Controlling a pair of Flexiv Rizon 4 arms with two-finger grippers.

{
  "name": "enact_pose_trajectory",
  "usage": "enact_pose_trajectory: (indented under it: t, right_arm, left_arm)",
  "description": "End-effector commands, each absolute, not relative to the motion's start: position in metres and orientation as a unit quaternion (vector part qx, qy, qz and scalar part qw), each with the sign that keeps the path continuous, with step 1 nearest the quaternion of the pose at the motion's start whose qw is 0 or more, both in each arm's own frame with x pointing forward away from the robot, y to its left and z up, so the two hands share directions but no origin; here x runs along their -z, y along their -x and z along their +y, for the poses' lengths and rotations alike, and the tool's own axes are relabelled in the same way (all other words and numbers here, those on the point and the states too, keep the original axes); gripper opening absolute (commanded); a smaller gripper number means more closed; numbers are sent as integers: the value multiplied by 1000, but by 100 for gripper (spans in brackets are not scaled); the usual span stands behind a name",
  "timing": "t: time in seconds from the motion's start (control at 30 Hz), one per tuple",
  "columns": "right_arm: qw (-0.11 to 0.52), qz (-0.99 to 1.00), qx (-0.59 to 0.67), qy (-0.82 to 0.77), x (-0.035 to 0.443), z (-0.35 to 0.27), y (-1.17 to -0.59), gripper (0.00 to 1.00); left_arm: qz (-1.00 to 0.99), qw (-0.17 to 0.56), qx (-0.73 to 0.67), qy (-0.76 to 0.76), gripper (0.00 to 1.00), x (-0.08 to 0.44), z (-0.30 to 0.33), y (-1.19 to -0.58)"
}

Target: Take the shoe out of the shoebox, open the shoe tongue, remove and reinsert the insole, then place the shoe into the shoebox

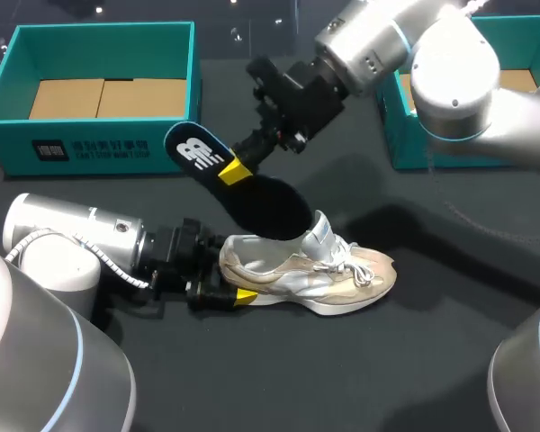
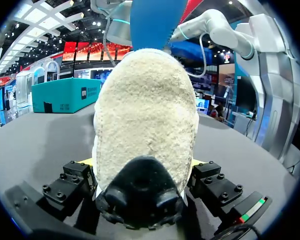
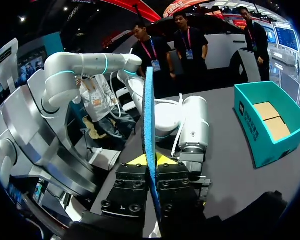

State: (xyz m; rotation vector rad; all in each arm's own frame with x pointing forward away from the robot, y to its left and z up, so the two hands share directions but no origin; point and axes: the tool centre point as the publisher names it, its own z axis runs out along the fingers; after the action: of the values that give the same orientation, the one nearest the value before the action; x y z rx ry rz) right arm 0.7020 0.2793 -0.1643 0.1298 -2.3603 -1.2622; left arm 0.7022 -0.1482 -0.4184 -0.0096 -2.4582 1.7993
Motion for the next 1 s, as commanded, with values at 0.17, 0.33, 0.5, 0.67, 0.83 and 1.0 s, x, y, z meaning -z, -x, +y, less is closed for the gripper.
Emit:
enact_pose_trajectory:
  t: [0.17, 0.33, 0.5, 0.67, 0.83, 1.0]
  right_arm:
    - [226, -849, 476, -41, 168, 271, -697, 0]
    - [226, -849, 476, -41, 168, 271, -697, 0]
    - [197, -838, 507, -35, 120, 261, -694, 0]
    - [179, -823, 539, 0, 76, 238, -683, 0]
    - [173, -795, 581, 23, 51, 216, -670, 0]
    - [159, -783, 596, 85, 39, 185, -661, 0]
  left_arm:
    - [-806, 47, -590, 2, 0, 421, -147, -700]
    - [-806, 47, -590, 2, 0, 421, -147, -700]
    - [-806, 47, -590, 2, 0, 421, -147, -700]
    - [-806, 47, -590, 2, 0, 421, -147, -700]
    - [-806, 47, -590, 2, 0, 421, -147, -700]
    - [-806, 47, -590, 2, 0, 421, -147, -700]
